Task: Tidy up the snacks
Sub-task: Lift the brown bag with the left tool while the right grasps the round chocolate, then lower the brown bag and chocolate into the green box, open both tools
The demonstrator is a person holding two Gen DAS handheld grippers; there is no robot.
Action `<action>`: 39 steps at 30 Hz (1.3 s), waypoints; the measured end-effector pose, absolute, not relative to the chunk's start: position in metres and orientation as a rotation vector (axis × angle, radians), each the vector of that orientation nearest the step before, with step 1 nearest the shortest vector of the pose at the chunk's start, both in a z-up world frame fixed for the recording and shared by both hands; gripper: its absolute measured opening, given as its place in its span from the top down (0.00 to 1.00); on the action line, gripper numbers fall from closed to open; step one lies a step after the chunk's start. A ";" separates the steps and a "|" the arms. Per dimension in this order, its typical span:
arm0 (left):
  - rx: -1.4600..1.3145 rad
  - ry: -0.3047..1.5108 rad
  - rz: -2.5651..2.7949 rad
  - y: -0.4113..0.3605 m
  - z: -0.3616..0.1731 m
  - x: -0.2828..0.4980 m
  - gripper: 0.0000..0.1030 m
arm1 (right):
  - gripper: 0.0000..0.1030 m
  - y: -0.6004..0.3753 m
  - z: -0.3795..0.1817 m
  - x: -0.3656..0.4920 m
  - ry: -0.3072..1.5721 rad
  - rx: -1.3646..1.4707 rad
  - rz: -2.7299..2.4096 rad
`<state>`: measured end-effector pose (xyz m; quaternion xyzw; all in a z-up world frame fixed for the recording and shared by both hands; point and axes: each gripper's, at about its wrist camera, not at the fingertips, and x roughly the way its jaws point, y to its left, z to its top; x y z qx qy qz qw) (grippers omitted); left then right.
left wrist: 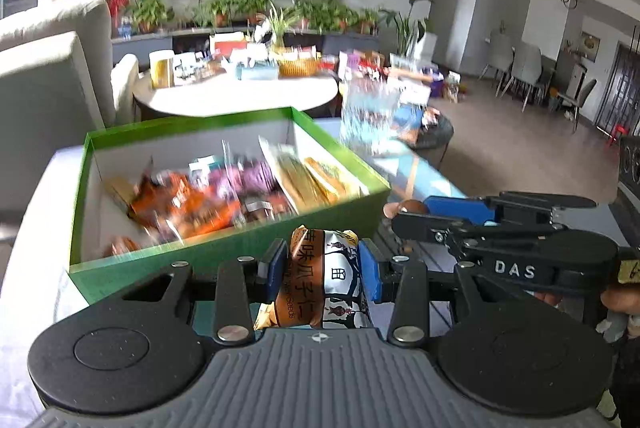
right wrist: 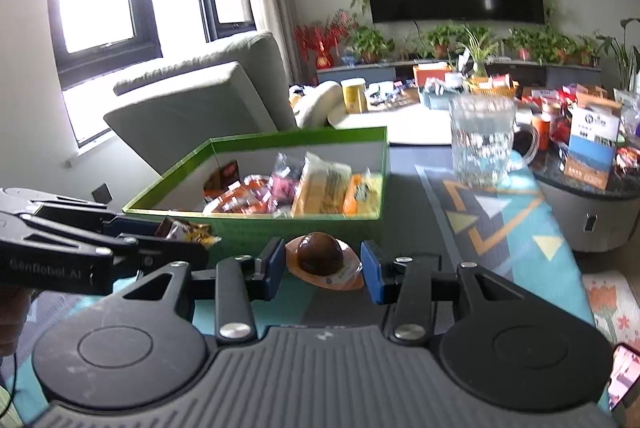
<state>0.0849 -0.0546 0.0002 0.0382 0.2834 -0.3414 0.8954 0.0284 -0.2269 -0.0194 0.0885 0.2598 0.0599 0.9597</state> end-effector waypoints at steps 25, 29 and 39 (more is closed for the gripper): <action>0.030 0.601 -0.496 -0.032 -0.004 0.180 0.64 | 0.65 -0.201 -0.009 0.115 0.487 0.169 0.205; 0.027 0.618 -0.483 -0.030 -0.012 0.190 0.64 | 0.65 -0.199 -0.014 0.120 0.507 0.181 0.206; 0.024 0.639 -0.464 -0.029 -0.021 0.196 0.64 | 0.65 -0.197 -0.019 0.131 0.528 0.202 0.201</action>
